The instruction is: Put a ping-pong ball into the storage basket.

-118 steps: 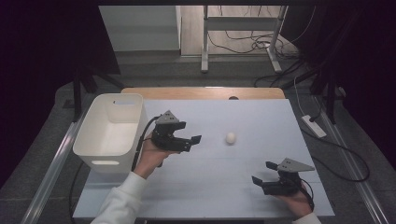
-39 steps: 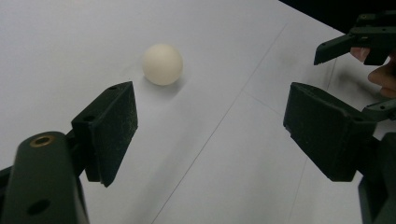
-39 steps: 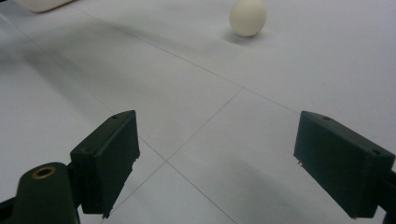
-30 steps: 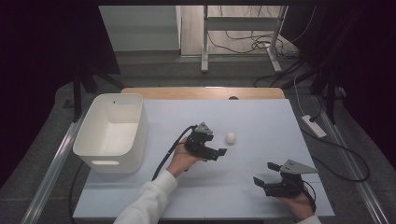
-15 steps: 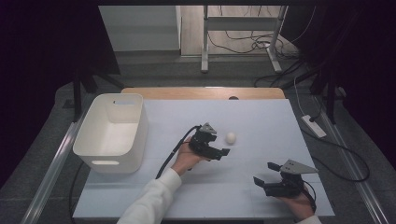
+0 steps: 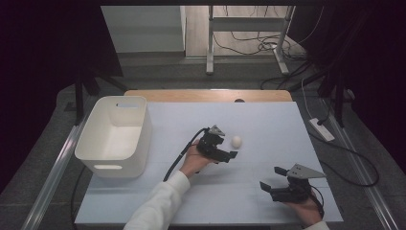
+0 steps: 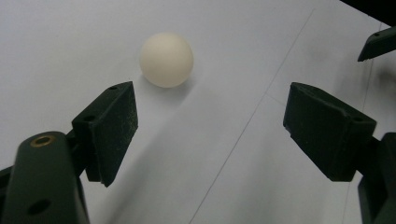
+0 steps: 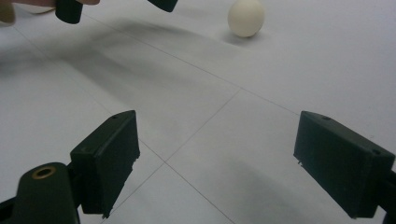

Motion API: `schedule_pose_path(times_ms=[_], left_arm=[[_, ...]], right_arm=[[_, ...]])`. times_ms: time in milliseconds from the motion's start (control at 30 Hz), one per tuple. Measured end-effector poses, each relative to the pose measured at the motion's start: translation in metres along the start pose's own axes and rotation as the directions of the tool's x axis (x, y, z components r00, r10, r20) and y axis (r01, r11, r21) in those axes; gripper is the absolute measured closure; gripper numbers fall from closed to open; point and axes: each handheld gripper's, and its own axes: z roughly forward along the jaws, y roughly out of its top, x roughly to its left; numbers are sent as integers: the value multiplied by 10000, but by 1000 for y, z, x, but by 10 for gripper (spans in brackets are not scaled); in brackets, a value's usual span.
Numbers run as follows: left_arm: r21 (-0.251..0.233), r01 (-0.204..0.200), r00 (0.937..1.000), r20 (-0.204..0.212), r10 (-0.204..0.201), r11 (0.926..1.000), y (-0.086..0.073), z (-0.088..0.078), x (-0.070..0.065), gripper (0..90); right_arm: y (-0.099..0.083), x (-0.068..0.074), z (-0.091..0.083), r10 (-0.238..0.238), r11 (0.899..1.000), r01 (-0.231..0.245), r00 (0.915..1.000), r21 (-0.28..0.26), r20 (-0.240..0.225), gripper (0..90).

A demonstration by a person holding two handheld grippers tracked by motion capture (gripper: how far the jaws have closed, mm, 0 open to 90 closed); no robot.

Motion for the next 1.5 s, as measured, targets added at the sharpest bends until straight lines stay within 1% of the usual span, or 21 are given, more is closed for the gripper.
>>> schedule_pose_path(times_ms=[267,333,633,767,867,900,933,1100,1167,1500], left_arm=[[14,40,9999,-93,-39,10000,7,5,3,185],[69,53,9998,-175,-52,10000,9,6,4,185],[118,183,9995,-274,-179,9998,14,11,5,185],[204,158,9993,-335,-151,9997,15,13,7,185],[187,257,9991,-346,-251,9995,16,15,9,185],[199,236,9990,-386,-228,9995,17,16,10,184],[198,306,9988,-378,-298,9993,17,17,10,185],[362,279,9986,-462,-262,9990,20,23,14,185],[353,290,9985,-464,-274,9990,21,24,15,185],[572,481,9977,-504,-452,9972,22,38,21,185]], right_arm=[[0,-1,-1,21,10000,-21,10000,-11,-26,141],[0,-1,-1,13,10000,-13,10000,-5,-31,141],[0,0,0,-16,10000,16,10000,-6,-48,141],[0,0,-1,3,10000,-3,10000,-1,-51,141],[0,0,0,1,10000,-1,10000,3,-56,141],[0,0,0,-4,10000,4,10000,8,-62,141],[0,0,0,-16,10000,16,10000,9,-70,141],[0,0,0,-7,10000,7,10000,17,-70,141],[0,0,0,-3,10000,3,10000,24,-69,141],[-1,0,0,8,10000,-8,10000,28,-89,141]])
